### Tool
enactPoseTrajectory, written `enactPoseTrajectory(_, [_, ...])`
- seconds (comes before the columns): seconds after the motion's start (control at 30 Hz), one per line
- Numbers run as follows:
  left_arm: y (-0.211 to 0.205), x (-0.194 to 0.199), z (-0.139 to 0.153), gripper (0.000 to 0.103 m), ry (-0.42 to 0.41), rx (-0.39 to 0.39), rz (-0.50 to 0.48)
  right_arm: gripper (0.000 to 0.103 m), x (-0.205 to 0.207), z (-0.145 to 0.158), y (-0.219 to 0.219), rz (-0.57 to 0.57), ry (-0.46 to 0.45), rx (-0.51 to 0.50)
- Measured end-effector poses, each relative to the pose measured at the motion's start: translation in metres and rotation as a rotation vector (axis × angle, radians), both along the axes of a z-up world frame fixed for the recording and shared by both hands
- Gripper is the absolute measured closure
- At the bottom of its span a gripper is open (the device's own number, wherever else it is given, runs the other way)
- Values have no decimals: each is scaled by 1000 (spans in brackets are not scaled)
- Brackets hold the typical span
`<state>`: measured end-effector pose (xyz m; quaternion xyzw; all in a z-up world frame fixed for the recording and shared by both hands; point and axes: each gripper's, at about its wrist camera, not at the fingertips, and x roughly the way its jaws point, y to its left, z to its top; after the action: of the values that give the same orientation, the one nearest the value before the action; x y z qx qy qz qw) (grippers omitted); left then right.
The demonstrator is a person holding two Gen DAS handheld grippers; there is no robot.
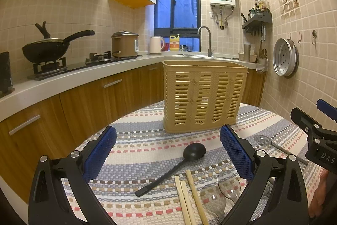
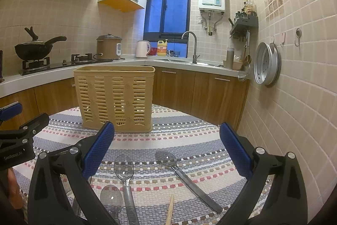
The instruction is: Organize utensils
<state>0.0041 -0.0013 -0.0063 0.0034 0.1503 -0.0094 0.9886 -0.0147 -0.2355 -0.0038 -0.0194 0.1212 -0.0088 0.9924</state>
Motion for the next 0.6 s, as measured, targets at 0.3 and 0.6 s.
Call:
enactPoseTrajectory(0.3, [0,0,-1,7,1,-1,1,8,4,0,-3,0,19,25])
enactPoseTrajectory(0.6, [2,0,-7,7,14,-5,-6,8,5,0,-4,2,20,21])
